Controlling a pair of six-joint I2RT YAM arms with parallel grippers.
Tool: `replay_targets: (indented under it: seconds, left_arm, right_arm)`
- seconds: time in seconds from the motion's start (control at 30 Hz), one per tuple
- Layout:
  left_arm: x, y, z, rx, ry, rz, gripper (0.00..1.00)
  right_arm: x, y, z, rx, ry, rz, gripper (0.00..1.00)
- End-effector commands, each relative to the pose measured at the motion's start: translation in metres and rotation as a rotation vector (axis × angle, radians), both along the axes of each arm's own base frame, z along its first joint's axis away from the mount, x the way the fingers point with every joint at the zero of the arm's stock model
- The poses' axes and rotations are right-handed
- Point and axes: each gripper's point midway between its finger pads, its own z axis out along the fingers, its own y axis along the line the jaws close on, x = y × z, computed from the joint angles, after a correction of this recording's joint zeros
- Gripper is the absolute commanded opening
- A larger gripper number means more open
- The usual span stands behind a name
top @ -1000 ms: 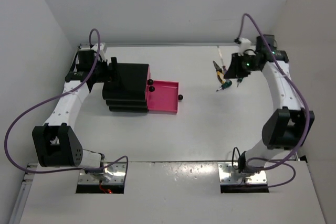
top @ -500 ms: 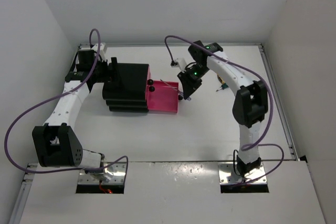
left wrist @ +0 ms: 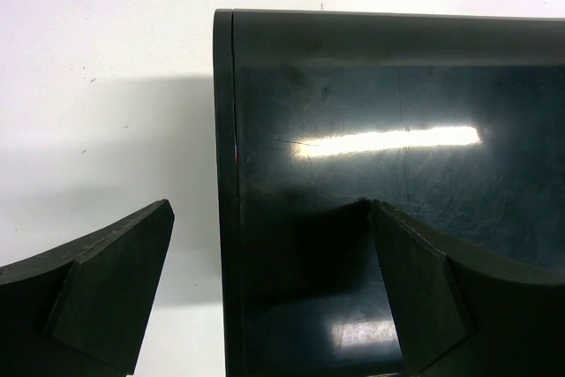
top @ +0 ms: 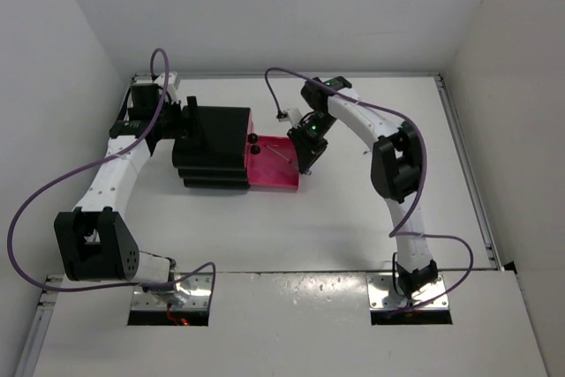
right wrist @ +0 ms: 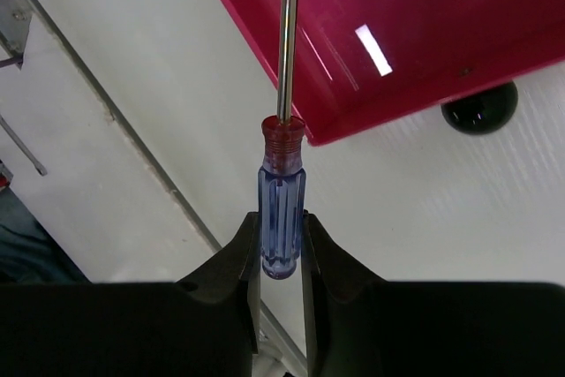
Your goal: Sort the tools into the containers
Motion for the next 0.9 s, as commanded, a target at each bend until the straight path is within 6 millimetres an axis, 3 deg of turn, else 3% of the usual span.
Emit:
replay_targets:
  seconds: [0.0, 0.27, 0.5, 0.87]
  left_arm:
    - [-0.009, 0.001, -0.016, 0.010, 0.058, -0.009, 1.00]
    - [-0.008, 0.001, -0.019, 0.010, 0.067, -0.009, 1.00]
    - [-0.010, 0.001, -0.023, 0.009, 0.076, -0.010, 1.00]
    - [-0.010, 0.001, -0.029, 0.009, 0.085, -0.010, 1.00]
  right_arm:
    - [0.011, 0.017, -0.002, 0.023, -0.021, -0.008, 0.00]
    - [0.025, 0.025, -0.026, -0.002, -0.021, -0.024, 0.00]
    - [0.044, 0.032, -0.029, 0.003, -0.082, -0.062, 0.00]
    - [0.053, 0.044, -0.044, -0.007, -0.098, -0.072, 0.00]
